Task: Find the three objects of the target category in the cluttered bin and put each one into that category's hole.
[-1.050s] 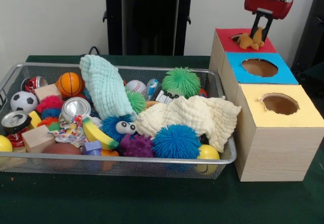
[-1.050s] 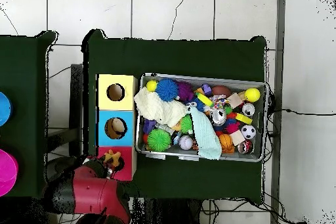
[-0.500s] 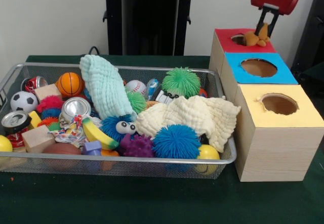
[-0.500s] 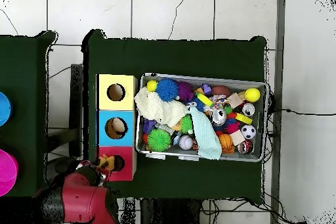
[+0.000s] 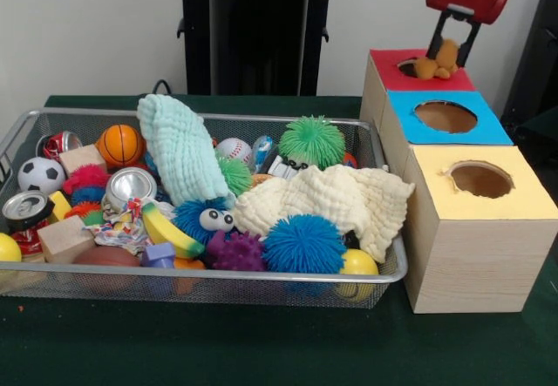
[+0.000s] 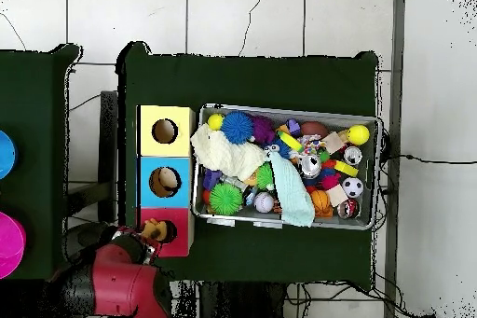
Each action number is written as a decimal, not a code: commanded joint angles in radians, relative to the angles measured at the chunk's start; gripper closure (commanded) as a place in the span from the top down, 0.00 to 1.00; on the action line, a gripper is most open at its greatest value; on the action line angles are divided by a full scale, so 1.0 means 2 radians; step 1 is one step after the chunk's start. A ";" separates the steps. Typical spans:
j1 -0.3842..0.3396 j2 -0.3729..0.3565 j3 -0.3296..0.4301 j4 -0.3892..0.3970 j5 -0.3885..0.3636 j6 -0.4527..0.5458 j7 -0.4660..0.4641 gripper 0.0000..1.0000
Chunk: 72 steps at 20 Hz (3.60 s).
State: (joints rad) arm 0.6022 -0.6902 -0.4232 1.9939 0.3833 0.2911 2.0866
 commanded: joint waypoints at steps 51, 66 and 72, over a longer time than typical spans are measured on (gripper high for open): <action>-0.193 0.082 0.107 -0.047 -0.059 -0.210 0.108 1.00; -0.213 0.224 0.081 -0.080 -0.085 -0.392 0.078 1.00; -0.216 0.216 0.070 -0.085 -0.111 -0.461 0.063 1.00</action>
State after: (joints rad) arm 0.2046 -0.3128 -0.3272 1.9379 0.2041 -0.5362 2.0866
